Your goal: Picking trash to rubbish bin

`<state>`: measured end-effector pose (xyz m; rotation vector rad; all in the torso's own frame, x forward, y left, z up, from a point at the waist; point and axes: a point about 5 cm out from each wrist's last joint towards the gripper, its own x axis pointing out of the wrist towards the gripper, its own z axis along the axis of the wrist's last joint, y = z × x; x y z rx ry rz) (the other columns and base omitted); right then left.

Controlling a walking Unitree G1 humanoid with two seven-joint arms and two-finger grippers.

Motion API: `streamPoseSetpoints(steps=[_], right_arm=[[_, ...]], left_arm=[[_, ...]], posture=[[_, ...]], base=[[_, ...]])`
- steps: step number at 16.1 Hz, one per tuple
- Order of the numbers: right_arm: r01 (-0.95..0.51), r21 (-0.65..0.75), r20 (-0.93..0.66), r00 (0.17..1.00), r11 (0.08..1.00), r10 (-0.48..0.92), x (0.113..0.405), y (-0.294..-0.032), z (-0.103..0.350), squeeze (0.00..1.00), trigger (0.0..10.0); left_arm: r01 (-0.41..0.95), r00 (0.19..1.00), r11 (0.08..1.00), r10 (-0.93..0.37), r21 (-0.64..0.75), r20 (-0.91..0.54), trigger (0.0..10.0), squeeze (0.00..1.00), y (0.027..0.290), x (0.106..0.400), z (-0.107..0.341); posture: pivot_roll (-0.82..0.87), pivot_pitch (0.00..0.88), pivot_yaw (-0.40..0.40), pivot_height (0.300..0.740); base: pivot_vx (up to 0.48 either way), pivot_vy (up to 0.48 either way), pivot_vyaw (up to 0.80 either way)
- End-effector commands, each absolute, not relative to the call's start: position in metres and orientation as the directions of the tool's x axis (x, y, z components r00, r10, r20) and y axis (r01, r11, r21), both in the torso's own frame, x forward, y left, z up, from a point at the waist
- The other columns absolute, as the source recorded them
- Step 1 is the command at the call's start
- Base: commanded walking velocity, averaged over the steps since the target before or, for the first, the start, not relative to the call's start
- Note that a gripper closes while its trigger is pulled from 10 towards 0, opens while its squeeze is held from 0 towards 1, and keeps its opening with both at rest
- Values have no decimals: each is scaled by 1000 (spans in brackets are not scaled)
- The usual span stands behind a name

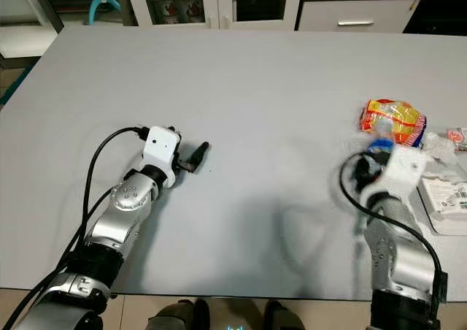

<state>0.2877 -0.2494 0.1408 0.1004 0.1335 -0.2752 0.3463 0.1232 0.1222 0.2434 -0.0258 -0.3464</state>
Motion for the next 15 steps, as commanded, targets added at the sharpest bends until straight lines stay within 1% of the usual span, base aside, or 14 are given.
streamPoseSetpoints(steps=[1, 2, 5, 7, 9, 11, 15], right_arm=[[275, 16, -59, 960, 961, -274, 286, -249, 159, 0, 10000], [272, -57, 10, 962, 960, -272, 283, -244, 172, 0, 10000], [288, -165, 123, 955, 943, -270, 271, -233, 189, 0, 10000], [310, -205, 174, 945, 929, -277, 257, -225, 193, 0, 10000], [320, -228, 184, 942, 920, -282, 250, -220, 192, 0, 10000], [330, -247, 196, 938, 911, -287, 247, -217, 194, 0, 10000], [335, -265, 215, 935, 904, -284, 245, -213, 198, 0, 10000]], left_arm=[[318, 945, 918, -328, 237, 2, 10000, 0, 122, 349, 127], [317, 944, 920, -329, 228, 12, 10000, 0, 119, 350, 129], [347, 931, 911, -363, 221, 37, 10000, 0, 107, 349, 133], [372, 919, 901, -392, 222, 50, 10000, 0, 100, 347, 134], [403, 906, 893, -420, 201, 48, 10000, 0, 93, 346, 134], [423, 897, 887, -439, 184, 53, 10000, 0, 87, 346, 134], [431, 894, 885, -446, 177, 54, 10000, 0, 83, 347, 134]], posture=[[154, 152, 19, 740], [151, 148, 15, 740], [143, 139, 7, 740], [136, 132, 3, 740], [120, 121, 3, 740], [108, 112, 2, 740], [101, 105, 2, 740]], base=[[0, 0, 0], [0, 0, 0], [0, 0, 0], [0, 0, 0], [0, 0, 0], [0, -431, 0], [0, -480, 0]])
